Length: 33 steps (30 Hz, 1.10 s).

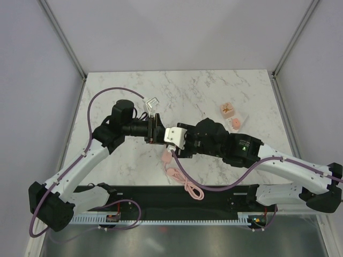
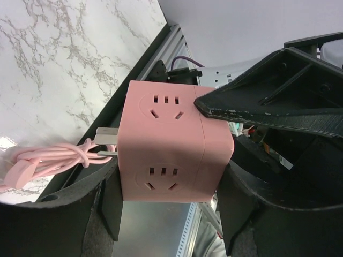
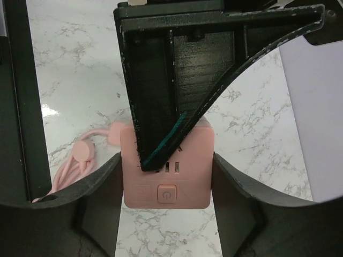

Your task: Insert the plug

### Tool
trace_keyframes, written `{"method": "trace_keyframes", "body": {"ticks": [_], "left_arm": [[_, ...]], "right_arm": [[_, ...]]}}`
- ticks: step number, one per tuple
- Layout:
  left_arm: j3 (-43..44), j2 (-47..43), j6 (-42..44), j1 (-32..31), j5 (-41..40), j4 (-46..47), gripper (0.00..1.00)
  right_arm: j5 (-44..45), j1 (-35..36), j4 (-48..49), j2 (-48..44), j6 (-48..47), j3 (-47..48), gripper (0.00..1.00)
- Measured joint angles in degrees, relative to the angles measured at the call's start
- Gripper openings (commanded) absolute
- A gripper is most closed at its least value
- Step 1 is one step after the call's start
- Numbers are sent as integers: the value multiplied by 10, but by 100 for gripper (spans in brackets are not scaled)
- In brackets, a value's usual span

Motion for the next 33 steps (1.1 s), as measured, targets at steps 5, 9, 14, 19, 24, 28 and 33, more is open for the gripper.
{"method": "trace_keyframes", "body": {"ticks": [5, 9, 14, 19, 24, 28, 33], "left_arm": [[0, 0, 7, 10, 6, 0, 71], [5, -1, 3, 26, -1, -4, 88], [16, -4, 1, 108, -47, -16, 96], [17, 17, 17, 220, -140, -47, 100], [1, 6, 54, 242, -259, -67, 100], [-26, -43, 73, 242, -325, -66, 100], [-56, -72, 92, 242, -374, -62, 100]], "right_arm": [[18, 7, 5, 4, 0, 0, 0], [37, 13, 8, 12, -5, 0, 0], [51, 14, 0, 27, 5, -6, 0], [44, -13, -8, 65, 33, -3, 0], [-16, -95, -8, 108, 64, -2, 0], [-64, -156, -5, 156, 81, 5, 0], [-125, -188, 16, 212, 103, 6, 0]]}}
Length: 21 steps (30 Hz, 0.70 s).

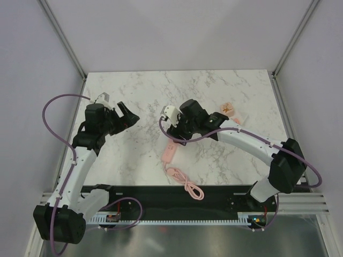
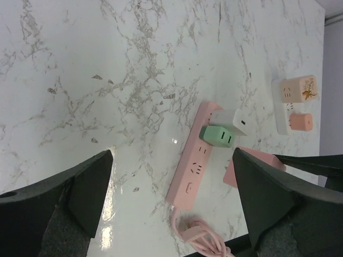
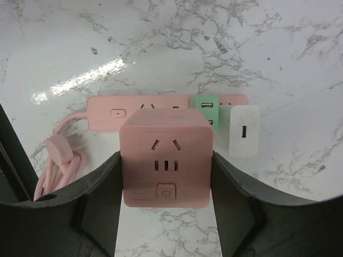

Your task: Insert the plug

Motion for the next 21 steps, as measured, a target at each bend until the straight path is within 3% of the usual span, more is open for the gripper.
{"method": "trace_keyframes", "body": {"ticks": [10, 21], "left_arm": [[-13, -10, 14, 0, -13, 1, 100], [-13, -35, 19, 0, -36, 2, 100]], "right_arm": [[-84, -18, 53, 57, 30, 5, 0], [-75, -18, 65, 78, 59, 5, 0]]}}
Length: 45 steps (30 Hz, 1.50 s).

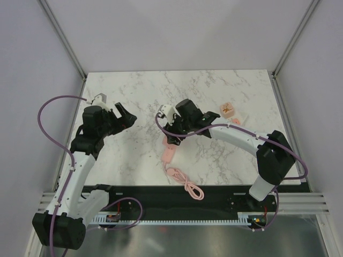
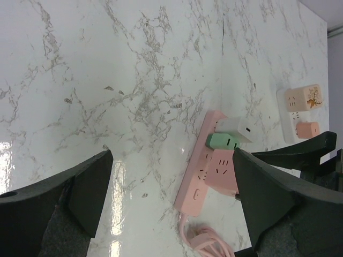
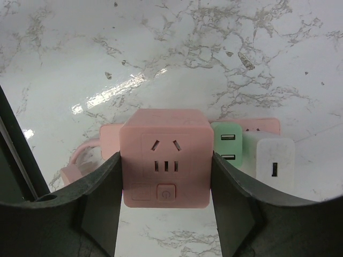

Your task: Insert the plug

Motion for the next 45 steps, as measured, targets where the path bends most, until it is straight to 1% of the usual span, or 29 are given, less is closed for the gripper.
{"method": "trace_keyframes", "body": {"ticks": [9, 33, 45], "left_arm": [[0, 0, 1, 0, -4, 0, 100], [0, -1, 7, 0, -18, 0, 100], [0, -7, 7, 0, -19, 0, 100]], "right_arm": [[0, 0, 9, 1, 19, -11, 0], [2, 0, 13, 14, 23, -28, 0], [-6, 1, 5, 31, 15, -13, 0]]}}
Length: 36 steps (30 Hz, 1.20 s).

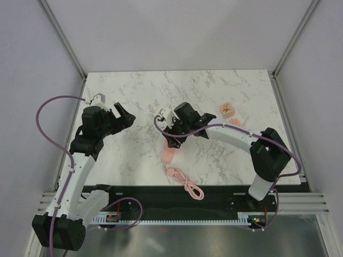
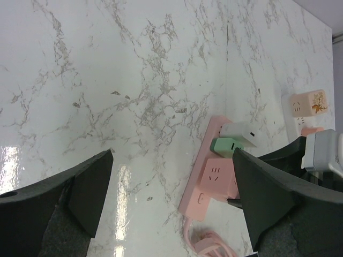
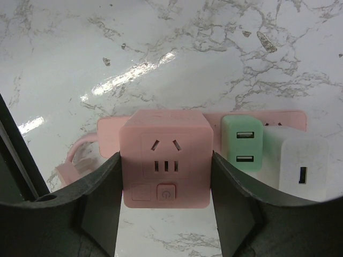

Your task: Insert the plug

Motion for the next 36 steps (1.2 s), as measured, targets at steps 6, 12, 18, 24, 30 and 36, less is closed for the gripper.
{"method": "trace_keyframes", "body": {"ticks": [6, 12, 18, 24, 30, 36], "left_arm": [[0, -2, 0, 0, 0, 0, 100], [0, -2, 0, 0, -1, 0, 100], [0, -4, 0, 0, -4, 0, 100], [0, -4, 0, 0, -5, 0, 100], [0, -4, 0, 0, -5, 0, 100], [0, -4, 0, 0, -6, 0, 100]], "right_arm": [[5, 4, 21, -3, -2, -14, 0], [4, 4, 50, -4, 3, -28, 0], [19, 12, 126, -32, 15, -86, 0], [50, 26, 210, -79, 24, -169, 0], [56, 27, 247, -73, 41, -182, 0], [91, 46, 313, -67, 68, -203, 0]]}}
